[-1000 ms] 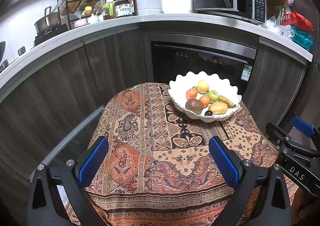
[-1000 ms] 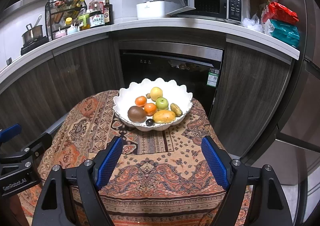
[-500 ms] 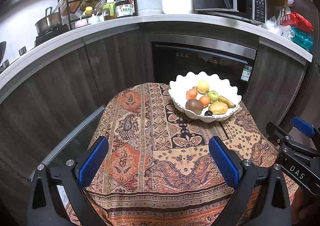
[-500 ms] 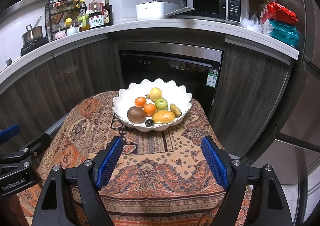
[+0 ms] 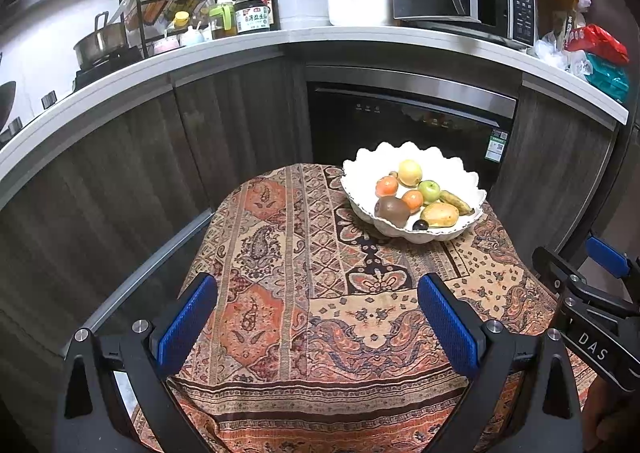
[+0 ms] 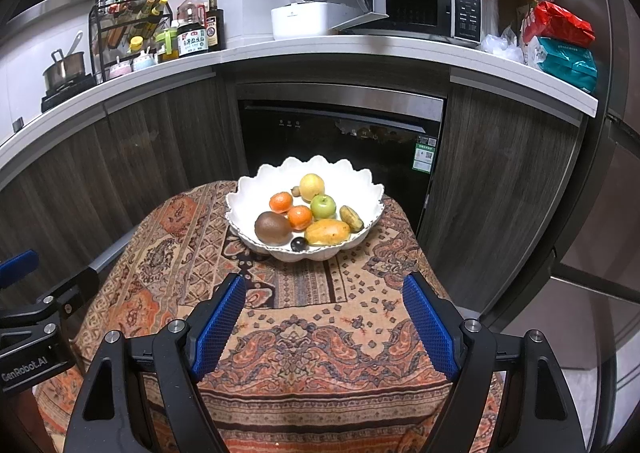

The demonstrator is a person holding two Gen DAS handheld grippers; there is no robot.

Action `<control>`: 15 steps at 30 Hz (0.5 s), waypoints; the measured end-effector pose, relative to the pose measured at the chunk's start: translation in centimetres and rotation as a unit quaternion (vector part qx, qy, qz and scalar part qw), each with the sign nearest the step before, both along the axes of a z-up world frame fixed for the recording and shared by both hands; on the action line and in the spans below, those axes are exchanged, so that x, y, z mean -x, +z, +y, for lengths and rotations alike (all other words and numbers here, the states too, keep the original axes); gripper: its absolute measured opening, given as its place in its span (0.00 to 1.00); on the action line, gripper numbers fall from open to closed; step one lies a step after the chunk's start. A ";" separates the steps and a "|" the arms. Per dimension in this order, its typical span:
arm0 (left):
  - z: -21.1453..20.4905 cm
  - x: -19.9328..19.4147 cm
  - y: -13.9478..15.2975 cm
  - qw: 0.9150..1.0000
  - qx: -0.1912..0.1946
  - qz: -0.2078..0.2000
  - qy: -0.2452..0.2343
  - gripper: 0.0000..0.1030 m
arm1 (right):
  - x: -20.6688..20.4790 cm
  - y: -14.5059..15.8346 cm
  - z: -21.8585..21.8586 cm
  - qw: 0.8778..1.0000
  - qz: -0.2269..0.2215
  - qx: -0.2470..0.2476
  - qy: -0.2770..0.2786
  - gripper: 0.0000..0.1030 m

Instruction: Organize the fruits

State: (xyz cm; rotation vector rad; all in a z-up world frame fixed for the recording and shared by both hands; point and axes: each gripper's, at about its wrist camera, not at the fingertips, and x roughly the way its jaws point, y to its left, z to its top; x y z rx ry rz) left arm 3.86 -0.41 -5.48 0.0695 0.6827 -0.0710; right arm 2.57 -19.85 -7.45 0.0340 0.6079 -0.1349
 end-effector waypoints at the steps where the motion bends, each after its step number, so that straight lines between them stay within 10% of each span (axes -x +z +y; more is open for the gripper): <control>1: 0.0 0.0 0.0 1.000 0.000 0.001 0.000 0.99 | 0.0 -0.1 0.0 1.000 0.003 -0.001 0.000 0.79; 15: -0.2 0.0 -0.4 1.000 0.010 0.013 0.000 0.99 | 0.1 -0.3 0.0 1.000 0.004 -0.002 0.001 0.79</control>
